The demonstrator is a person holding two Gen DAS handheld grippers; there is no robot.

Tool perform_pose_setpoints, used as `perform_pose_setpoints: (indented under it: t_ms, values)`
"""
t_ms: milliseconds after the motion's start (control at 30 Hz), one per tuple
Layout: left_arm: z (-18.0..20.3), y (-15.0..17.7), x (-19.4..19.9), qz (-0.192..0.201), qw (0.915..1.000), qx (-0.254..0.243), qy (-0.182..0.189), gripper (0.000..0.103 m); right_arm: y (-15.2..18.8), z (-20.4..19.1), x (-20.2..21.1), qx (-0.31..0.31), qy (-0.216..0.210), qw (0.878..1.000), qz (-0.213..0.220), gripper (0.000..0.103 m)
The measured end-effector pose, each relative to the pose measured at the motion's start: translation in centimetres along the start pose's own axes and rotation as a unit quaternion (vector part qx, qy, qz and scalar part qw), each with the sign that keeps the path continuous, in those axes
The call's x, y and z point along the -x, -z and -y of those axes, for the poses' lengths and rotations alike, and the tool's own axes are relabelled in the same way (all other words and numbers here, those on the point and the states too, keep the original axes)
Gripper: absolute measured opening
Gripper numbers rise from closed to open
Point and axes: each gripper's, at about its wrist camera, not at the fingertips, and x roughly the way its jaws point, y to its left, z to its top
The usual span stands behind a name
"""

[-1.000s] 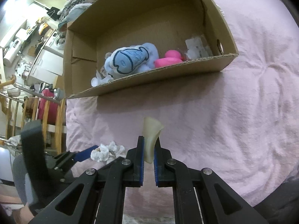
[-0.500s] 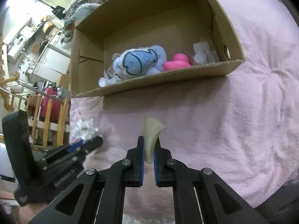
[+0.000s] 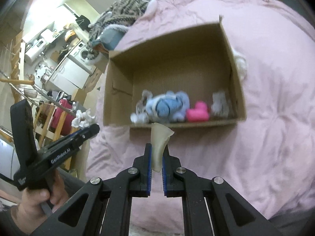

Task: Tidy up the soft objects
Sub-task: 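Carry the scrunchie and beige item over the box with both grippers, then open both grippers to drop the scrunchie and beige item into the box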

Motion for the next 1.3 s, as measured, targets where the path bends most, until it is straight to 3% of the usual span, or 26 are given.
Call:
perform_pose_setpoints:
  t_ms: [300, 433, 600, 1300]
  values:
    - [1.4, -4.0, -2.0, 0.028, 0.9986, -0.044, -0.005, 0.013, -4.8, 1.0, -1.5, 0.028, 0.03, 0.999, 0.008, 0.01]
    - [1.2, -4.7, -3.2, 0.041, 0.9984, -0.039, 0.005, 0.013, -6.0, 2.1, -3.0, 0.025, 0.048, 0.998, 0.011, 0.01]
    - [1.0, -4.7, -4.2, 0.05, 0.9985, -0.022, 0.009, 0.013, -5.5, 3.4, -4.4, -0.006, 0.05, 0.999, 0.008, 0.01]
    - [1.2, -3.8, -5.6, 0.025, 0.9993, -0.005, 0.028, 0.016, -5.1, 2.7, -6.3, 0.009, 0.069, 0.998, -0.006, 0.011]
